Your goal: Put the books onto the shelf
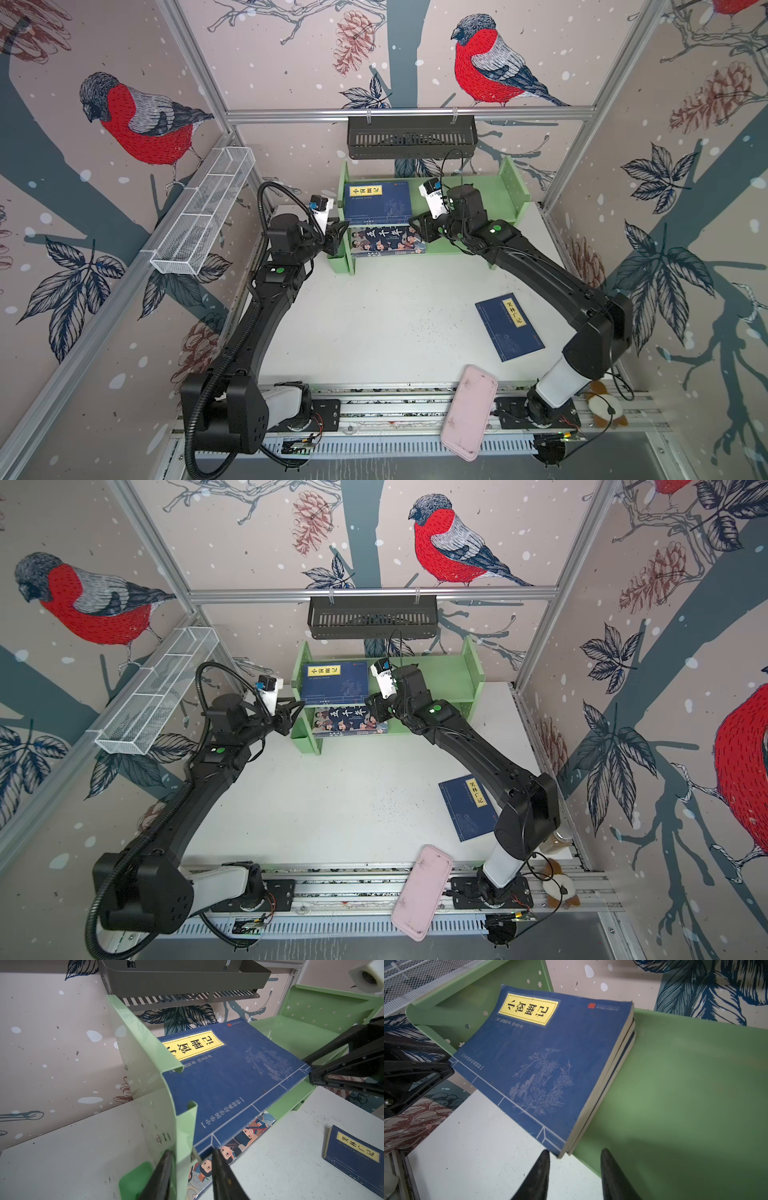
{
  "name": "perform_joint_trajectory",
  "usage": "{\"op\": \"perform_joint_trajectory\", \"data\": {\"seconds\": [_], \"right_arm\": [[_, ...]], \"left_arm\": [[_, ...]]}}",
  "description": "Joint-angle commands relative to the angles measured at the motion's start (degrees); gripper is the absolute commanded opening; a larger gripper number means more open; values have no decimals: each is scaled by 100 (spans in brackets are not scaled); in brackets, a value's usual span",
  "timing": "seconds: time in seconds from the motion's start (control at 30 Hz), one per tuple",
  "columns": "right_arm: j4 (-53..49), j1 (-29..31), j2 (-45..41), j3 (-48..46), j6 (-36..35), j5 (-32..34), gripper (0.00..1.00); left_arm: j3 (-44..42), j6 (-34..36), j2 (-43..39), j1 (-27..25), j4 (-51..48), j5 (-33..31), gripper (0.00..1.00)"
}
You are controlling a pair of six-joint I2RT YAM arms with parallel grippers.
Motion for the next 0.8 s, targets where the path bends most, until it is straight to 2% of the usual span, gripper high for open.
{"op": "perform_joint_trajectory", "data": {"seconds": [0.0, 0.77], "right_arm": [[22, 5, 22, 76, -62, 98, 40], [-70, 42, 56, 190, -71, -43, 39]], "left_arm": [[21, 12, -10, -6, 254, -2, 33], [38, -31, -8, -14, 311, -108, 26]]}}
